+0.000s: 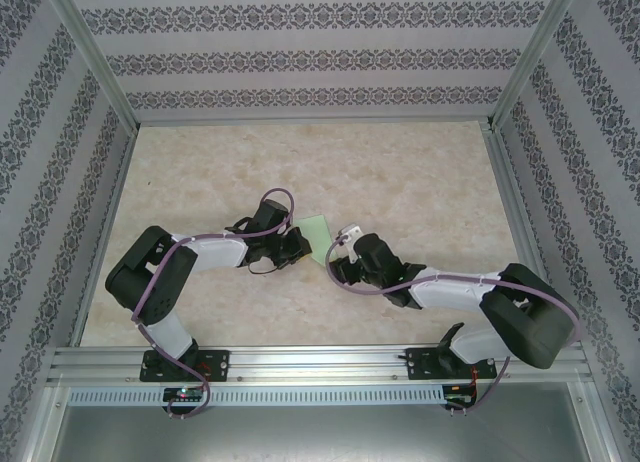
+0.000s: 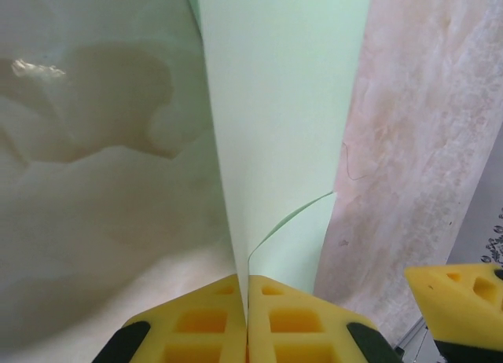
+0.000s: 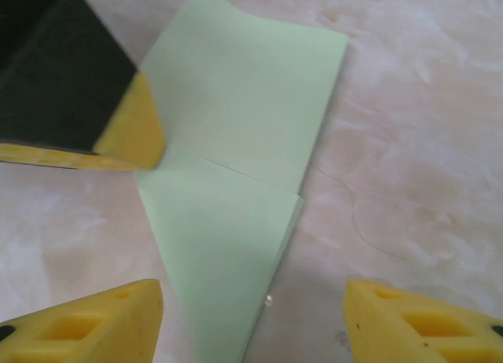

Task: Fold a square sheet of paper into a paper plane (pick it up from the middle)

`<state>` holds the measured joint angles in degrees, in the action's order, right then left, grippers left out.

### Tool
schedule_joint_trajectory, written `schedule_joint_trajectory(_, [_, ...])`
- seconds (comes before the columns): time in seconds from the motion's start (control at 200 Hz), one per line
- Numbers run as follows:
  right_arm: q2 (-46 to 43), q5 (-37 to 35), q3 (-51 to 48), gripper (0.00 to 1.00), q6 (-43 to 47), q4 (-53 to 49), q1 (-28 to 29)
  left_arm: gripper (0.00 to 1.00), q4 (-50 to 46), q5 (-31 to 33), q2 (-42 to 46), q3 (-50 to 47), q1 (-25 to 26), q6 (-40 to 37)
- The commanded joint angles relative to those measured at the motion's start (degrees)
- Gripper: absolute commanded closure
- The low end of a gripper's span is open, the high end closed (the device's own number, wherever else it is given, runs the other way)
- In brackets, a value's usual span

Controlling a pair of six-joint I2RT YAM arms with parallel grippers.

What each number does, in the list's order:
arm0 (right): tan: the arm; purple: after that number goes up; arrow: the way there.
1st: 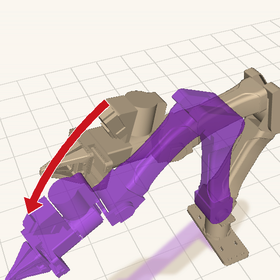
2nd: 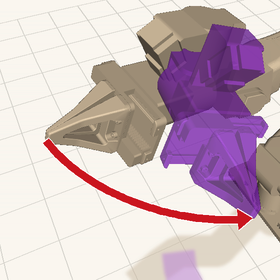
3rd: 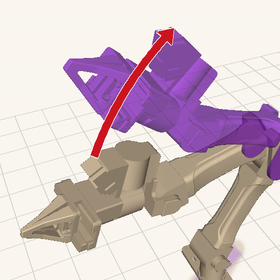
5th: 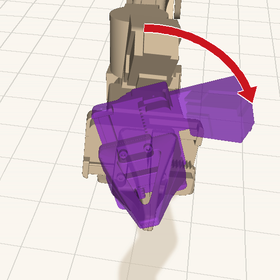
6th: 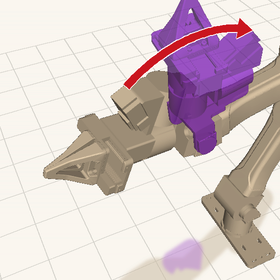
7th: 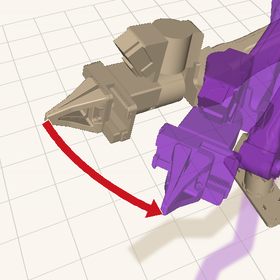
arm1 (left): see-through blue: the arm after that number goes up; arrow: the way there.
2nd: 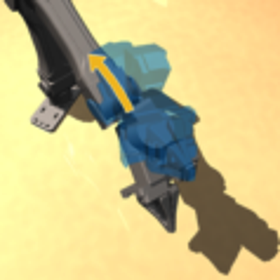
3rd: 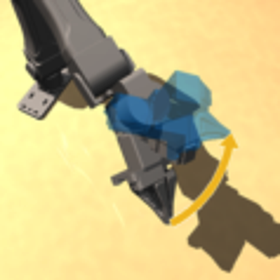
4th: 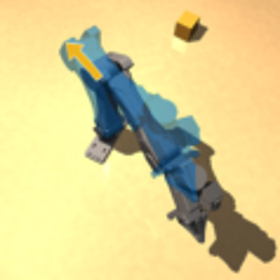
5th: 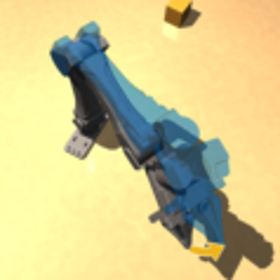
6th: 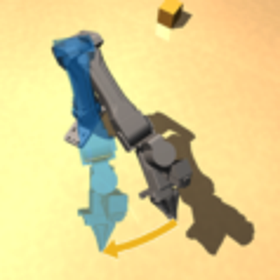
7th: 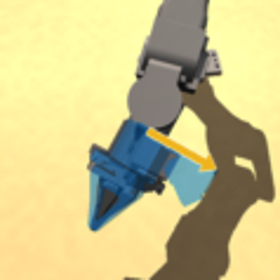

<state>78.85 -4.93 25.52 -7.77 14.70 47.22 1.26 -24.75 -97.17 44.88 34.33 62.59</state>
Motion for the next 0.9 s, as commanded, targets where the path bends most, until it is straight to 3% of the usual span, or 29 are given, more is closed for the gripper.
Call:
schedule_joint_trajectory(0.0, [2.59, -4.32, 0.54, 0.38, 8.46, 6.83, 2.59, 0.92, -2.34, 0.97, 2.07, 1.74, 0.84, 1.53])
schedule_joint_trajectory(0.255, [12.16, -8.35, 3.12, 0.41, 12.87, 12.53, 7.3, 0.92, -3.36, 0.62, 2.51, 2.26, 0.84, 1.66])
schedule_joint_trajectory(0.555, [17.7, -11.45, 3.05, 0.47, 16.53, 21.41, 7.61, 0.92, -4.41, 0.73, 2.77, 2.68, 0.83, 1.76])
schedule_joint_trajectory(0.894, [21.17, -11.44, 2.96, 0.66, 16.75, 25.87, 7.63, 0.92, -4.92, 0.59, 2.85, 3.04, 0.83, 1.98])
